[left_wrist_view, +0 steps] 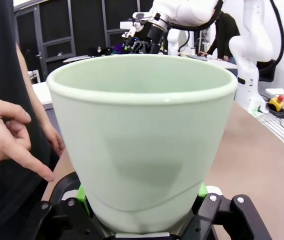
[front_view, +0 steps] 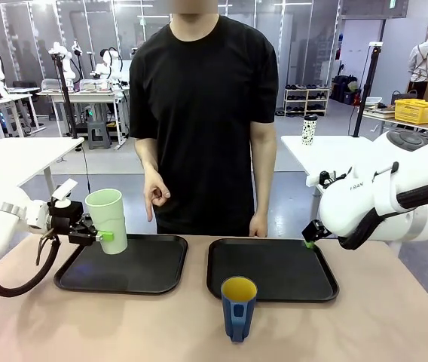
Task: Sort and store the cups by type.
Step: Place the picked Reusable plastic cup into the Flat Tray indicated by the person.
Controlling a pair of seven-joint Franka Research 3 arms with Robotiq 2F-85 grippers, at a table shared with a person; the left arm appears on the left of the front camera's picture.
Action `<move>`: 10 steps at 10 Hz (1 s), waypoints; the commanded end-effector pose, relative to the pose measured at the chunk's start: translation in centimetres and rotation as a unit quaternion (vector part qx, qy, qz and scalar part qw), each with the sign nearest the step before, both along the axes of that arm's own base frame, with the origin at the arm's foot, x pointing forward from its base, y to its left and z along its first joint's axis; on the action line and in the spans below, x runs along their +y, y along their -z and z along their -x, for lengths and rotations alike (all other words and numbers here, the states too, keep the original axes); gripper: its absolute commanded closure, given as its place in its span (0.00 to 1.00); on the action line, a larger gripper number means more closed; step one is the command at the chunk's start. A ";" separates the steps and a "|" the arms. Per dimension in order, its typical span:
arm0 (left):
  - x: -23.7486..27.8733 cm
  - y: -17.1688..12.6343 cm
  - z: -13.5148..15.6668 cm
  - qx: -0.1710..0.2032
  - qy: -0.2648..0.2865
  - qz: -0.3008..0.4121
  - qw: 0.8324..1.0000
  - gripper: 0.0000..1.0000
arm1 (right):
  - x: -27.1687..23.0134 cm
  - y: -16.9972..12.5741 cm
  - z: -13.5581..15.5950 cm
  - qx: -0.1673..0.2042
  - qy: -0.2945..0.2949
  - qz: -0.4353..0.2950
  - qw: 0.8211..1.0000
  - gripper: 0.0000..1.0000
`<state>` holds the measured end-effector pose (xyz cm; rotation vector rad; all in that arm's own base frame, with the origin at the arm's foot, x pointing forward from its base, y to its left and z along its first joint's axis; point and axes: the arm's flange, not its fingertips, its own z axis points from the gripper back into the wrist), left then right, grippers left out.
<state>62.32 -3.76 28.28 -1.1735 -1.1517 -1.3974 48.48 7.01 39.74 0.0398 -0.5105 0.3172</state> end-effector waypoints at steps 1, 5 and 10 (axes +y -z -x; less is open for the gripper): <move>0.5 0.8 -1.4 -0.003 0.028 0.006 1.000 0.16 | -0.2 0.0 -0.2 -0.003 0.002 -0.003 1.000 0.00; 0.9 3.6 -2.5 0.033 0.036 0.001 0.999 0.16 | -0.2 0.0 -0.2 -0.003 0.002 -0.003 1.000 0.00; 1.3 6.5 -3.4 0.043 0.037 -0.012 0.998 0.16 | -0.2 0.0 -0.2 -0.003 0.002 -0.003 1.000 0.00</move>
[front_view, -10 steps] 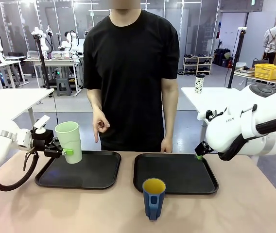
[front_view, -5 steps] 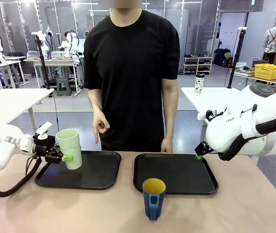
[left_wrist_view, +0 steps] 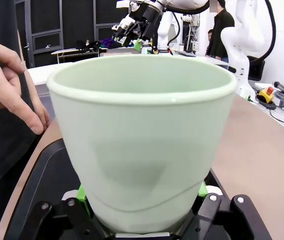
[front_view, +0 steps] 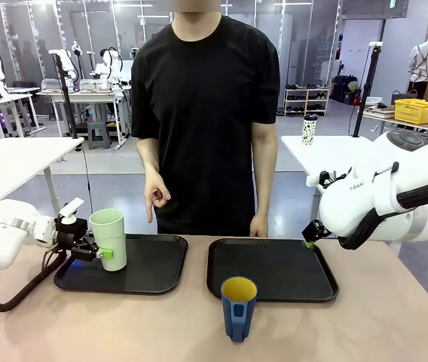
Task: Sort and store the cups by type.
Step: Place the picked Reusable plastic cup into the Flat Tray indicated by the person.
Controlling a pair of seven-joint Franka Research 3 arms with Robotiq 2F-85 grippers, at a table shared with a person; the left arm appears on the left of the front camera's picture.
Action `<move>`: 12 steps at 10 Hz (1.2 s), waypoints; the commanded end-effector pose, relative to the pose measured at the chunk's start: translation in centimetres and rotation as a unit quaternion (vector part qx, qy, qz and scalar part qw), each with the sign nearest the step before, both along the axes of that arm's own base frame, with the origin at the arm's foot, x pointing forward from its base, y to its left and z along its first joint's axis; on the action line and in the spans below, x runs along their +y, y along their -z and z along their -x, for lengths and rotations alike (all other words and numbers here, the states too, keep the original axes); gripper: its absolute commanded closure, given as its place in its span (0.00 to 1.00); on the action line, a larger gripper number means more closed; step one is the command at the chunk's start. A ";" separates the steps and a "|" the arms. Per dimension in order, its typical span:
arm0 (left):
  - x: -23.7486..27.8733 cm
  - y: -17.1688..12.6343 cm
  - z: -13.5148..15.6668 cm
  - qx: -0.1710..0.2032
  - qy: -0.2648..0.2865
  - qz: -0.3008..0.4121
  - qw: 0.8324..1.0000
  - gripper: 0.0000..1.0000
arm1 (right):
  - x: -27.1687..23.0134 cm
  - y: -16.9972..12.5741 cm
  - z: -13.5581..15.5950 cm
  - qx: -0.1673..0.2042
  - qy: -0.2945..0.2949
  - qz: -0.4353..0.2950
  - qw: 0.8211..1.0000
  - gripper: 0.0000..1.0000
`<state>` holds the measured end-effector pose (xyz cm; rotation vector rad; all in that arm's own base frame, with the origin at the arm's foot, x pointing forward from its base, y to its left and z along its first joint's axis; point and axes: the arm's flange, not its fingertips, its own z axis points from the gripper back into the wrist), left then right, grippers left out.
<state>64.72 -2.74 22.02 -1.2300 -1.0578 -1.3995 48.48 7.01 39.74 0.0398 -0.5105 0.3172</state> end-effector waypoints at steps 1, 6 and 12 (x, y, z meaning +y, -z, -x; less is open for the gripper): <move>0.3 0.6 -1.0 0.012 0.008 0.005 1.000 0.16 | -0.2 0.0 -0.2 -0.003 0.002 -0.003 1.000 0.00; 0.6 2.1 -1.1 0.017 0.014 0.015 1.000 0.16 | -0.2 0.0 -0.2 -0.003 0.002 -0.003 1.000 0.00; 1.1 1.7 -0.9 0.014 -0.006 0.009 1.000 0.00 | -0.2 0.0 -0.2 -0.003 0.002 -0.003 1.000 0.00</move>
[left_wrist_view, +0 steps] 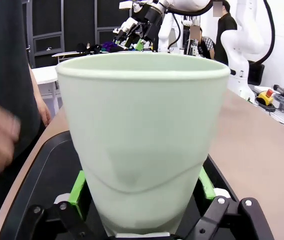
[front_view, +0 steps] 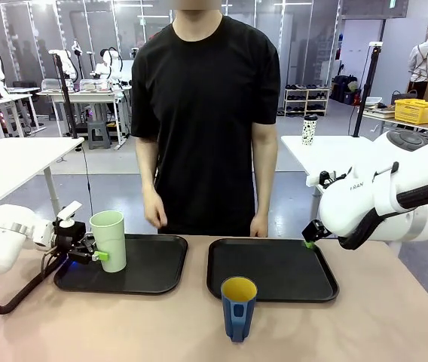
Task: Sort and store the cups by type.
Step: Place the picked Reusable plastic cup into the Flat Tray indicated by the person.
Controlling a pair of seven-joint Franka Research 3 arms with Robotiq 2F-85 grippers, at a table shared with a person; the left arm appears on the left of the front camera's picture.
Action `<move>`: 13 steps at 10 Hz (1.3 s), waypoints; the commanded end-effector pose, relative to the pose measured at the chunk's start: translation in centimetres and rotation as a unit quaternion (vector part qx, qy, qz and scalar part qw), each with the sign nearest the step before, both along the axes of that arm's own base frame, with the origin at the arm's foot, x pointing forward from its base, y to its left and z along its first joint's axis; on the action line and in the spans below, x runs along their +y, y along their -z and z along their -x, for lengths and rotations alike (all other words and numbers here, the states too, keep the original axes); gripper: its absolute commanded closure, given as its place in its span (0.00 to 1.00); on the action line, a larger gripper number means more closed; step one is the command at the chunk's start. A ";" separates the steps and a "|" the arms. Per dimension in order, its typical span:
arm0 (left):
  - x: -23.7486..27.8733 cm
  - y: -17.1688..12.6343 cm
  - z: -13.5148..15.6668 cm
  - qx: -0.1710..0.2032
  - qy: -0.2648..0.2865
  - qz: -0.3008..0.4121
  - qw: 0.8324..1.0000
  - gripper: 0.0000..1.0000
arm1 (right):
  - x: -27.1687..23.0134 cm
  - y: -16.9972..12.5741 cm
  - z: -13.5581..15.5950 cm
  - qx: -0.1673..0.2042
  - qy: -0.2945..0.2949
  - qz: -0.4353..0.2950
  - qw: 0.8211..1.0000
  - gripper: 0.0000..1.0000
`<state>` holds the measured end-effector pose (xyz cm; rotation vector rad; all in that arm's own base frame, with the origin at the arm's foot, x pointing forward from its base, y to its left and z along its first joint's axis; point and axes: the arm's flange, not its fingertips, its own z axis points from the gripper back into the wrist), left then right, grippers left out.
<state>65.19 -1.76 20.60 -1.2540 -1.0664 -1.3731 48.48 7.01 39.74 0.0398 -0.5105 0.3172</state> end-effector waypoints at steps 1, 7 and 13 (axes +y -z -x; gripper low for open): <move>0.6 0.1 -0.3 0.005 -0.014 0.003 1.000 0.00 | -0.2 0.0 -0.2 -0.003 0.002 -0.003 1.000 0.00; 6.3 -2.6 2.7 -0.010 -0.066 -0.042 0.997 0.00 | -0.2 0.0 -0.2 -0.003 0.002 -0.003 1.000 0.00; 9.1 -8.9 9.5 -0.029 -0.178 -0.202 0.963 0.00 | -0.2 0.0 -0.2 -0.003 0.002 -0.003 1.000 0.00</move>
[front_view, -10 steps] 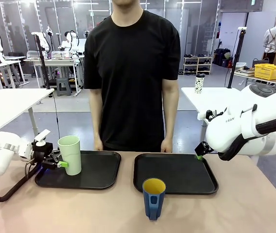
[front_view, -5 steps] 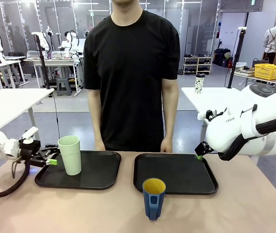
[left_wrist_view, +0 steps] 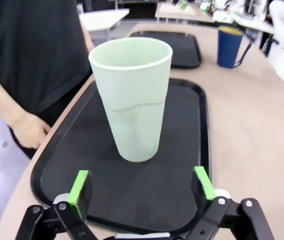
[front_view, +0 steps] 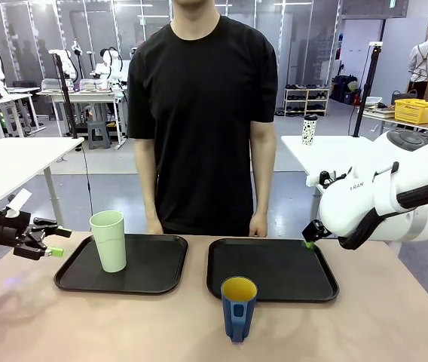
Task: Sort and store the cups by type.
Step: Place the picked Reusable plastic cup into the Flat Tray indicated by the person, then pick up the Handle plastic cup and place it into the empty Flat Tray.
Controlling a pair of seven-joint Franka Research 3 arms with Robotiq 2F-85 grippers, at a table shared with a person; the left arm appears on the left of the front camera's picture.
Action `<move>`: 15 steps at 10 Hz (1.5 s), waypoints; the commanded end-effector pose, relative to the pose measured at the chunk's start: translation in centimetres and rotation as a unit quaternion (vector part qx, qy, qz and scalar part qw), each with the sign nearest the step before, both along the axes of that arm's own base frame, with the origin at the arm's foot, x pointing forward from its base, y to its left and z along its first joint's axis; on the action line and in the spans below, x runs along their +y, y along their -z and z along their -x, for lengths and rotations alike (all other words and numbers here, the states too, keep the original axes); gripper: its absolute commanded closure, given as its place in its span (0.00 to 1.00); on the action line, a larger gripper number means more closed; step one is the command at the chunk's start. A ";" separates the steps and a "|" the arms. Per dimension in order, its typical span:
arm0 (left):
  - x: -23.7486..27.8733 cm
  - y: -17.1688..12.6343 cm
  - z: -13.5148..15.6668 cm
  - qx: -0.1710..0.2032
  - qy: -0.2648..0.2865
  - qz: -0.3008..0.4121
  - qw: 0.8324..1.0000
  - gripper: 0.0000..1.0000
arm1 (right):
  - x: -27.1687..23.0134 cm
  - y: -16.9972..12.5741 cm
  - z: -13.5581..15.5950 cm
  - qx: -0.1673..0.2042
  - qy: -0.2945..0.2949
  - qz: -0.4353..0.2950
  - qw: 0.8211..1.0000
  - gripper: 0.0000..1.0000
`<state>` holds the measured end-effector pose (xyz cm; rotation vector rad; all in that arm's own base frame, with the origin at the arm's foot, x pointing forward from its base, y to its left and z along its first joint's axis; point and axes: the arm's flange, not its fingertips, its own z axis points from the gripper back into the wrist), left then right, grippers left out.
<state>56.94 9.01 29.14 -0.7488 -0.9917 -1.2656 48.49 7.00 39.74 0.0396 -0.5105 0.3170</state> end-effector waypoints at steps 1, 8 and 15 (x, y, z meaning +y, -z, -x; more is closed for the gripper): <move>-1.6 -0.7 1.6 0.011 0.001 -0.045 0.999 0.00 | -0.2 0.0 -0.1 -0.003 0.002 -0.003 1.000 0.00; 0.0 0.0 0.0 0.000 0.000 0.000 1.000 0.00 | -0.2 0.0 -0.1 -0.003 0.002 -0.003 1.000 0.00; 3.8 -7.5 5.5 -0.001 -0.031 -0.321 0.947 0.00 | -0.2 0.0 -0.1 -0.003 0.002 -0.003 1.000 0.00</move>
